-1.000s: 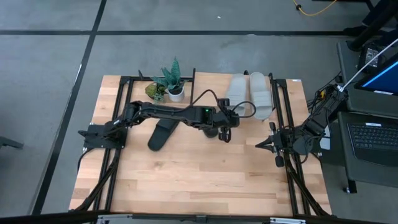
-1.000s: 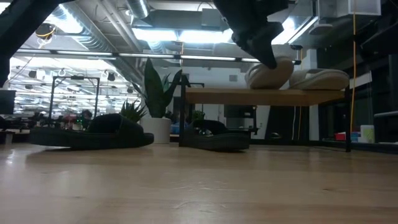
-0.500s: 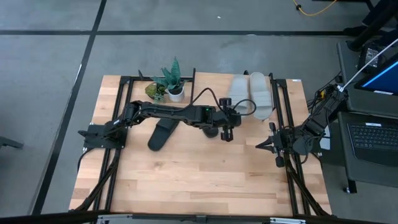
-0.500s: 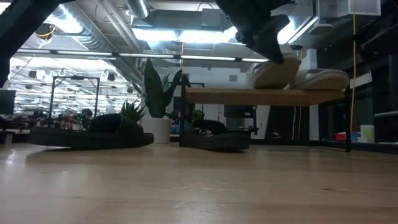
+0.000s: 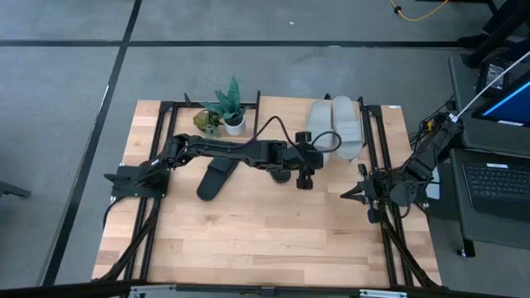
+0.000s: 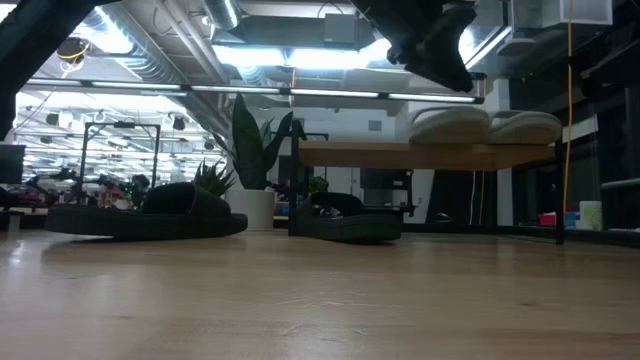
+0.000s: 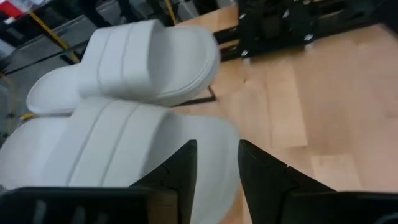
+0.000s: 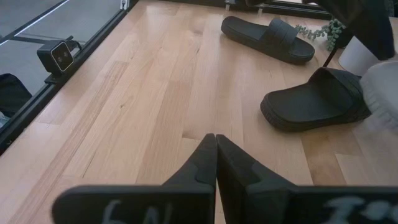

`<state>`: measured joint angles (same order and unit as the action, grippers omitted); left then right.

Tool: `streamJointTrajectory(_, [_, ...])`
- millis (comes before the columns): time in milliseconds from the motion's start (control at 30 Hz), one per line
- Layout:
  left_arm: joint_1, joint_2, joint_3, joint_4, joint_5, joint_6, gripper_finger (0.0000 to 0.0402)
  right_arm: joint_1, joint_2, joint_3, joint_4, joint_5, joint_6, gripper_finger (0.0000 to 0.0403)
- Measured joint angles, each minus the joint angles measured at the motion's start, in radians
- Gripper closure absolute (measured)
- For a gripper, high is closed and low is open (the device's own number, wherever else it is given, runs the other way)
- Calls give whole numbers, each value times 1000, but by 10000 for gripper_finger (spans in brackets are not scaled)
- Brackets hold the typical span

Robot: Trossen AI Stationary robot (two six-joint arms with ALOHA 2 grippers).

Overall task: Pick and place slides into the shelf
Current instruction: Put the gray slipper on the shelf

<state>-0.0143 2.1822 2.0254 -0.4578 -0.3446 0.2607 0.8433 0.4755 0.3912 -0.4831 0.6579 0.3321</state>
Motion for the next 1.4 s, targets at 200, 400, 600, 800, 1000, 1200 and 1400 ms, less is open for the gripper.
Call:
streamJointTrajectory(200, [-1, 0, 0, 11, 16, 0, 286, 0, 0, 0, 0, 0, 0, 397])
streamJointTrajectory(400, [-12, -1, 0, 3, -12, 63, 286, 0, 0, 0, 0, 0, 0, 397])
streamJointTrajectory(600, [-46, -48, 0, -104, -222, 139, 307, 0, 0, 0, -13, 1, 0, 397])
streamJointTrajectory(800, [-45, -60, 0, -237, -232, 57, 388, 0, 0, 0, -15, 1, 0, 397])
streamJointTrajectory(1000, [-7, -42, -3, -347, -228, -24, 399, 0, 0, 0, -16, 1, 0, 397])
streamJointTrajectory(1200, [14, -45, -1, -338, -131, -65, 401, 0, 0, 0, -16, 1, 0, 397])
streamJointTrajectory(1400, [22, -32, -2, -340, -88, -68, 401, 0, 0, 0, -16, 1, 0, 397])
